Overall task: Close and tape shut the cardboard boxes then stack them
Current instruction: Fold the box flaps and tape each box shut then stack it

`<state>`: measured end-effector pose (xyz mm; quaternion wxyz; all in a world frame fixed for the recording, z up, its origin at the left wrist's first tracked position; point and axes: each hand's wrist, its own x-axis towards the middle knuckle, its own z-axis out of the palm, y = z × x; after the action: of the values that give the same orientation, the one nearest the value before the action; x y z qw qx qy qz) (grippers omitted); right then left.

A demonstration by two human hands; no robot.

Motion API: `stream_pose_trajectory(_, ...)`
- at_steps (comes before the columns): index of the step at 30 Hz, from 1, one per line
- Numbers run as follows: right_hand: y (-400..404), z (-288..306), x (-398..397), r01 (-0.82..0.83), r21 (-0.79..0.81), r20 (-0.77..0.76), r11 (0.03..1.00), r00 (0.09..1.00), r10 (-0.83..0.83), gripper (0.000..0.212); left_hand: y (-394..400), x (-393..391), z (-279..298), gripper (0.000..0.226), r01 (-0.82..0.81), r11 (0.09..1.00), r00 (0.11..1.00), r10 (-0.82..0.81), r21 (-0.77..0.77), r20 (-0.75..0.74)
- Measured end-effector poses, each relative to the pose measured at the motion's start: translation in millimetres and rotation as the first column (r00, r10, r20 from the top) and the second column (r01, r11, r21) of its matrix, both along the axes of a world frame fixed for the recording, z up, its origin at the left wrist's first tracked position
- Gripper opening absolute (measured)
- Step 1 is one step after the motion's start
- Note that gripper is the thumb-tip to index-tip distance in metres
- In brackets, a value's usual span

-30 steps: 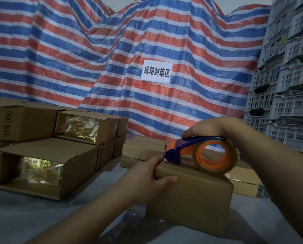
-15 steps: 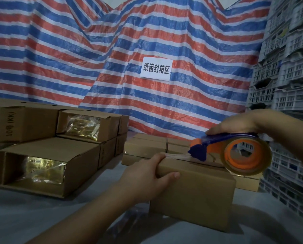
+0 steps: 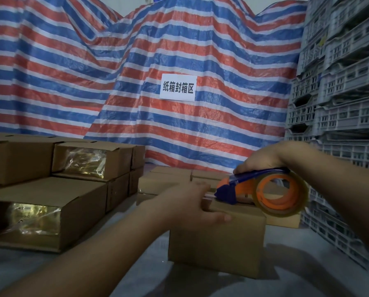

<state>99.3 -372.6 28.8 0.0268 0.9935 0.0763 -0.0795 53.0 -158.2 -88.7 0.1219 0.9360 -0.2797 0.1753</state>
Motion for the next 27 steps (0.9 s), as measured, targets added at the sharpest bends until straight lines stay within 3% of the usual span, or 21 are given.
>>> stream_pose_trajectory(2,0.3,-0.5,0.7,0.040,0.055,-0.005,0.998,0.999,-0.040,0.019,-7.0,-0.7,-11.0,0.066,0.029,0.998,0.997,-0.032,0.055,0.067)
stream_pose_trajectory(6,-2.8,-0.7,0.2,-0.005,0.073,-0.004,0.997,1.000,0.005,0.024,-3.6,3.3,-21.8,0.072,-0.038,0.995,0.977,0.017,0.092,0.213)
stream_pose_trajectory(11,-41.8,6.6,-10.0,-0.048,0.158,0.007,0.986,0.999,0.048,0.033,-1.0,5.9,-23.1,0.071,-0.033,0.996,0.978,0.014,0.089,0.207)
stream_pose_trajectory(16,-97.1,-7.2,-23.8,0.143,0.426,-0.092,0.893,0.989,-0.115,0.038,-1.6,5.5,-24.1,0.073,-0.037,0.996,0.975,0.019,0.076,0.223)
stream_pose_trajectory(22,-109.3,-42.0,-27.7,0.106,0.519,-0.036,0.848,0.994,-0.102,0.039,-5.5,-1.6,-12.4,0.059,-0.018,0.997,0.991,0.008,0.074,0.134)
stream_pose_trajectory(27,-112.5,-56.1,-26.4,0.056,0.537,0.010,0.842,0.997,-0.073,0.044,-37.6,-4.5,10.0,0.062,-0.025,0.992,0.996,0.015,0.123,0.083)
